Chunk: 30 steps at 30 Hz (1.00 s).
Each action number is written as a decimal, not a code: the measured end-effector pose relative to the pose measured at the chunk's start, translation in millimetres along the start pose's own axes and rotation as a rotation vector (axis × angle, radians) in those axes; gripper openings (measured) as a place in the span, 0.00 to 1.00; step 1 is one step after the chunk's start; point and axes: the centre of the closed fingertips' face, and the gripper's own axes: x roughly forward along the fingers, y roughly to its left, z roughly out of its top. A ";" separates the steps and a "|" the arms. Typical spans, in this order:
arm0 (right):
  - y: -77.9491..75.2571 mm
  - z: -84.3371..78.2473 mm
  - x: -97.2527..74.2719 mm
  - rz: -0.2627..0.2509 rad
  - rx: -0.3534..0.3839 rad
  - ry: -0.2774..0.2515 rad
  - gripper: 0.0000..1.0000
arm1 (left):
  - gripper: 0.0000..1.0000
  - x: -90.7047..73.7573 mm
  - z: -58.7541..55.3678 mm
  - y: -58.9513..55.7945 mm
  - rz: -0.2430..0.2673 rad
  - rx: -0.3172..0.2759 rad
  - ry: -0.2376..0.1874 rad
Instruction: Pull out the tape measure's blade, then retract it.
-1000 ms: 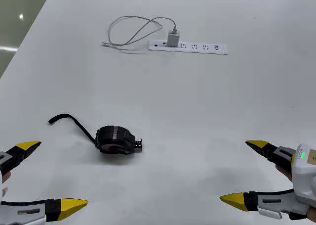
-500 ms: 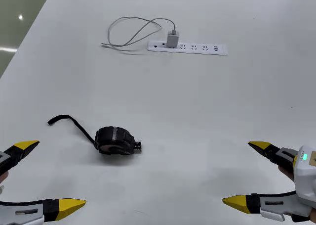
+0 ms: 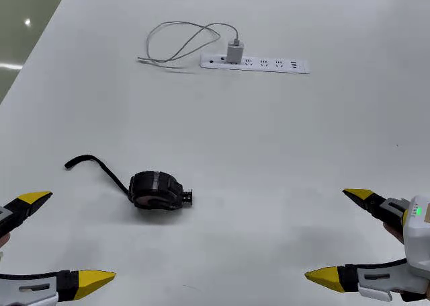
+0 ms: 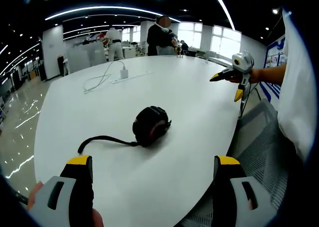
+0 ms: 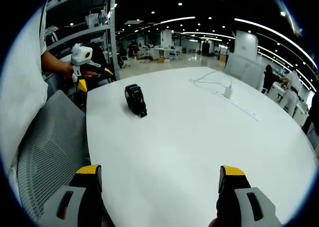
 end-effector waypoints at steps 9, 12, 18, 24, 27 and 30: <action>2.2 -0.6 0.0 0.008 0.000 0.001 0.99 | 0.99 -0.9 0.2 -0.5 -0.004 -0.006 0.001; 2.4 -1.7 0.3 0.009 -0.002 0.007 0.99 | 0.99 -1.1 0.1 -0.6 -0.003 -0.004 0.001; 3.4 -1.8 0.9 0.015 0.005 0.006 0.99 | 0.99 -1.7 0.4 2.1 0.010 0.000 -0.004; 3.5 -0.9 1.3 0.015 0.009 0.004 0.99 | 0.99 -1.2 -1.6 0.1 0.000 0.005 0.004; 3.9 -0.6 1.6 0.015 0.014 0.001 0.99 | 0.99 -0.6 -1.9 -0.8 -0.001 -0.005 0.004; 4.7 -1.1 1.8 0.016 0.016 0.001 0.99 | 0.97 -0.1 -3.3 -4.1 -0.008 0.000 0.011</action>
